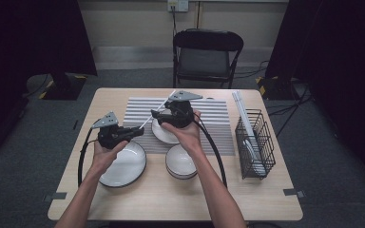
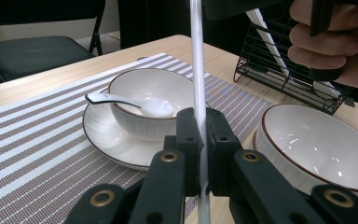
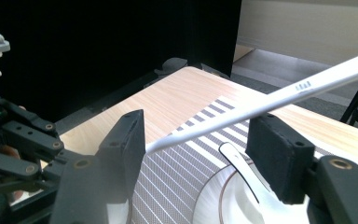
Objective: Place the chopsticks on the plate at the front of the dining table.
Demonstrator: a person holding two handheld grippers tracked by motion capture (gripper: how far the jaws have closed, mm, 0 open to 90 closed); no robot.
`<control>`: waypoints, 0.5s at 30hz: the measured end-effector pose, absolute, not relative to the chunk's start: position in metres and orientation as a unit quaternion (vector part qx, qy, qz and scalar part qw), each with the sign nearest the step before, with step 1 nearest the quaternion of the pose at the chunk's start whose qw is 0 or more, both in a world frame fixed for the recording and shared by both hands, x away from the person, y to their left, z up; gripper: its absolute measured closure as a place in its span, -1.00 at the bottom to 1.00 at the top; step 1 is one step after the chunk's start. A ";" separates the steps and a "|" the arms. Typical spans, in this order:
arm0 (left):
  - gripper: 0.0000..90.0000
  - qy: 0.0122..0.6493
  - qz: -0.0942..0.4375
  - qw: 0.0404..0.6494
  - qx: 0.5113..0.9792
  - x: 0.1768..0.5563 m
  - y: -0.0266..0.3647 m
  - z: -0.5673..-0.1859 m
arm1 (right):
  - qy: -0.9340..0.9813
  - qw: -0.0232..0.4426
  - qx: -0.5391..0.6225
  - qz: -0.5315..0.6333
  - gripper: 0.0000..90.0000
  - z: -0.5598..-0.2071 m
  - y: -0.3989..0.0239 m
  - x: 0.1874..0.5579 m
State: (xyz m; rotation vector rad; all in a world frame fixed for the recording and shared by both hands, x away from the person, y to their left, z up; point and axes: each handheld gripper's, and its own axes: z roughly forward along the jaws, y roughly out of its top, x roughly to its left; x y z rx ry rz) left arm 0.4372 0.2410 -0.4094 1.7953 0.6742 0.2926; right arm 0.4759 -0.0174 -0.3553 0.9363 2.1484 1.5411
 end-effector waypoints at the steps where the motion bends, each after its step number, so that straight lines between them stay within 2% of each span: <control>1: 0.92 0.290 0.125 0.565 0.762 0.437 0.240 -0.410 | 0.757 0.167 0.331 0.539 -0.19 -0.356 -0.019 0.476; 15: 0.92 0.293 0.135 0.565 0.759 0.440 0.247 -0.403 | 0.757 0.177 0.336 0.532 -0.20 -0.359 -0.036 0.473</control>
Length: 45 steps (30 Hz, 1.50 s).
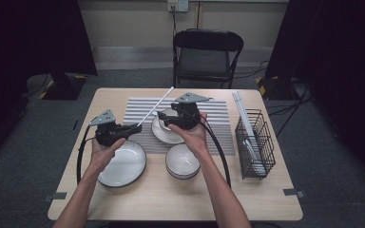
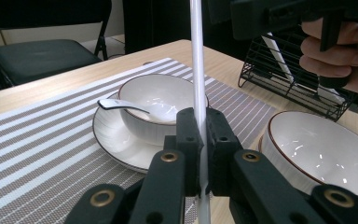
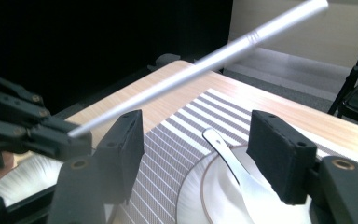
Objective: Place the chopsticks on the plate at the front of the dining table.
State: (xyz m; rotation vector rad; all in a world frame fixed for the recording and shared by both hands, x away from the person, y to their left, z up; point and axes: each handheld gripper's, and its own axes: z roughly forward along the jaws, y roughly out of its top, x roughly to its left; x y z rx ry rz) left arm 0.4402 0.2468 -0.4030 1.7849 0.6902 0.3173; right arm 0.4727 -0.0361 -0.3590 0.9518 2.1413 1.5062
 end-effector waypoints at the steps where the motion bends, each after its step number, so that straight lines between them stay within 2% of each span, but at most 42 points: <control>1: 0.92 0.293 0.138 0.564 0.760 0.440 0.247 -0.402 | 0.757 0.179 0.340 0.529 -0.20 -0.361 -0.040 0.472; 11: 0.92 0.294 0.144 0.552 0.767 0.439 0.251 -0.401 | 0.757 0.181 0.351 0.521 -0.22 -0.372 -0.066 0.463; 23: 0.92 0.313 0.148 0.560 0.753 0.449 0.262 -0.399 | 0.754 0.182 0.371 0.511 -0.23 -0.389 -0.093 0.455; 38: 0.92 0.347 0.127 0.555 0.745 0.472 0.270 -0.419 | 0.765 0.178 0.389 0.481 -0.23 -0.410 -0.103 0.452; 45: 0.92 0.350 0.132 0.549 0.747 0.479 0.271 -0.415 | 0.768 0.178 0.391 0.475 -0.23 -0.412 -0.103 0.451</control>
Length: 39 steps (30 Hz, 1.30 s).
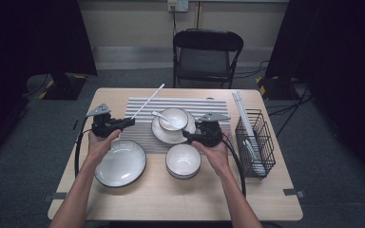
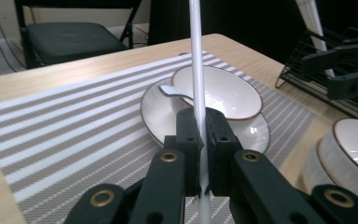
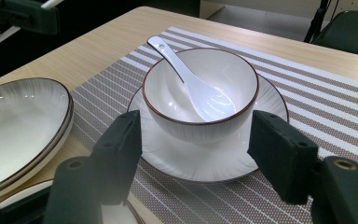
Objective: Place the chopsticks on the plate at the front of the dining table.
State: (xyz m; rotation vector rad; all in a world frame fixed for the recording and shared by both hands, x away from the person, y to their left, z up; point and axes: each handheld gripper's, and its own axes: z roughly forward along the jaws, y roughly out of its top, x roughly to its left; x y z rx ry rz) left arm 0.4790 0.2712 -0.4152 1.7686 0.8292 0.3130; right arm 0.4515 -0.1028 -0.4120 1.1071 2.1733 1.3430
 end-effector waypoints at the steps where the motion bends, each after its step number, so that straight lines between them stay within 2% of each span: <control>1: 0.92 0.348 0.133 0.551 0.746 0.482 0.271 -0.411 | 0.769 0.178 0.391 0.473 -0.23 -0.413 -0.103 0.452; 14: 0.92 0.363 0.130 0.540 0.748 0.504 0.271 -0.410 | 0.767 0.181 0.411 0.459 -0.22 -0.428 -0.113 0.450; 24: 0.92 0.385 0.115 0.528 0.748 0.522 0.269 -0.430 | 0.766 0.188 0.429 0.440 -0.21 -0.441 -0.124 0.450; 27: 0.92 0.389 0.113 0.523 0.750 0.525 0.270 -0.433 | 0.764 0.189 0.435 0.437 -0.14 -0.445 -0.127 0.450; 39: 0.92 0.405 0.114 0.506 0.753 0.530 0.269 -0.445 | 0.772 0.189 0.445 0.412 -0.15 -0.457 -0.133 0.451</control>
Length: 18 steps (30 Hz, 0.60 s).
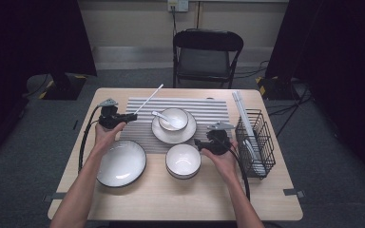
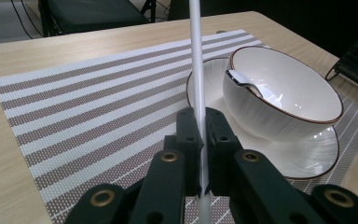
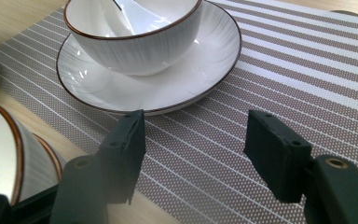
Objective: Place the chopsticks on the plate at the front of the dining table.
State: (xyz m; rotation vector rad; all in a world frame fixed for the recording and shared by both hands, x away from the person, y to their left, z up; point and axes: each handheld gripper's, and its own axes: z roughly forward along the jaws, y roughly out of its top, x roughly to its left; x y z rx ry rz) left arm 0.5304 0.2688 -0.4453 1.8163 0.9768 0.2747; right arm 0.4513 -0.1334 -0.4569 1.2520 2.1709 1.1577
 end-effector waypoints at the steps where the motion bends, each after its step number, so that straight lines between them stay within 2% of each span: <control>1: 0.92 0.402 0.113 0.502 0.757 0.531 0.268 -0.446 | 0.773 0.188 0.447 0.409 -0.15 -0.458 -0.134 0.452; 9: 0.92 0.392 0.117 0.499 0.764 0.527 0.260 -0.442 | 0.779 0.185 0.454 0.391 -0.15 -0.468 -0.137 0.451; 18: 0.92 0.409 0.110 0.485 0.765 0.532 0.261 -0.452 | 0.794 0.193 0.455 0.353 -0.17 -0.481 -0.142 0.450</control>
